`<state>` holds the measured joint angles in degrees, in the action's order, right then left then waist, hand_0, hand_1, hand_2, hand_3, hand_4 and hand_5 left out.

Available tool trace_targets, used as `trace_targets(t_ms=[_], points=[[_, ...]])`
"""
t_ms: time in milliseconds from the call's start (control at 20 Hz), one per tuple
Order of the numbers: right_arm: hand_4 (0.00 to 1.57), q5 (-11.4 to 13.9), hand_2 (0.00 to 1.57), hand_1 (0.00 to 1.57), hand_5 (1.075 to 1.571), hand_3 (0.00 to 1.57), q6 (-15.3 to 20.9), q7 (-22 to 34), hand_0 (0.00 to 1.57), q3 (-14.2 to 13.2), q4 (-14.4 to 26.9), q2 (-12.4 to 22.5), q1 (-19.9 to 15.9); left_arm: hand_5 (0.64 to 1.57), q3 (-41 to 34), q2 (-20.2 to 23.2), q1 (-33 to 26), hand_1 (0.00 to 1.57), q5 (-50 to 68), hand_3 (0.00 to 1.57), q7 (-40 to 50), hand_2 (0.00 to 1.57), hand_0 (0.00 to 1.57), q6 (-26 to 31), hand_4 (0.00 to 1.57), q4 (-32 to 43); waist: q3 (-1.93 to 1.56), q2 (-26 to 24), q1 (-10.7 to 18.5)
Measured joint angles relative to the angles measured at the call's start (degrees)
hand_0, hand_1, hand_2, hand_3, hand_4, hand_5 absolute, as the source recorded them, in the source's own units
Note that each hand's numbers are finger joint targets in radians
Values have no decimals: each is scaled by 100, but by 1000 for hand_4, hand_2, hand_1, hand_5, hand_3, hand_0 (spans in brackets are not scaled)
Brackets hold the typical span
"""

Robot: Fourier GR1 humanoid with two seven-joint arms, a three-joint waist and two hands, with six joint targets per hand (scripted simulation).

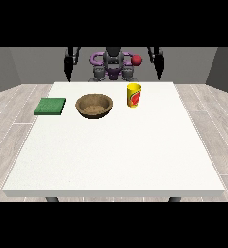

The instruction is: Pick the cup and pour the ball into the bowl, then pick the bowl and place it on the pad

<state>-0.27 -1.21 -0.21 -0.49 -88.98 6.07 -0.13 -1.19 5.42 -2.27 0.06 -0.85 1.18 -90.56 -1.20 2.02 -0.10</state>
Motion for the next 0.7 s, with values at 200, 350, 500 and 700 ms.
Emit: trace_targets(t_ms=[200,350,500,700], points=[[0,-22,0,0,1569,0,-15,203,0,-34,-270,108,-16,1557,-26,116,9,0,18,0,196,0,0,28,0,-275,51,-713,-24],[0,-224,0,0,1569,0,-148,342,0,-174,-437,238,-13,1558,-78,82,141,0,176,0,503,0,0,-7,0,-523,78,-1146,-103],[0,-782,0,0,1570,0,-575,399,0,-554,-520,511,81,1554,-230,5,368,0,474,0,854,0,0,-80,0,-808,97,-1253,-194],[0,-1285,0,0,1570,0,-963,386,0,-1022,-626,783,117,1544,-534,123,532,0,822,0,961,0,0,13,0,-1023,112,-1040,-196]])
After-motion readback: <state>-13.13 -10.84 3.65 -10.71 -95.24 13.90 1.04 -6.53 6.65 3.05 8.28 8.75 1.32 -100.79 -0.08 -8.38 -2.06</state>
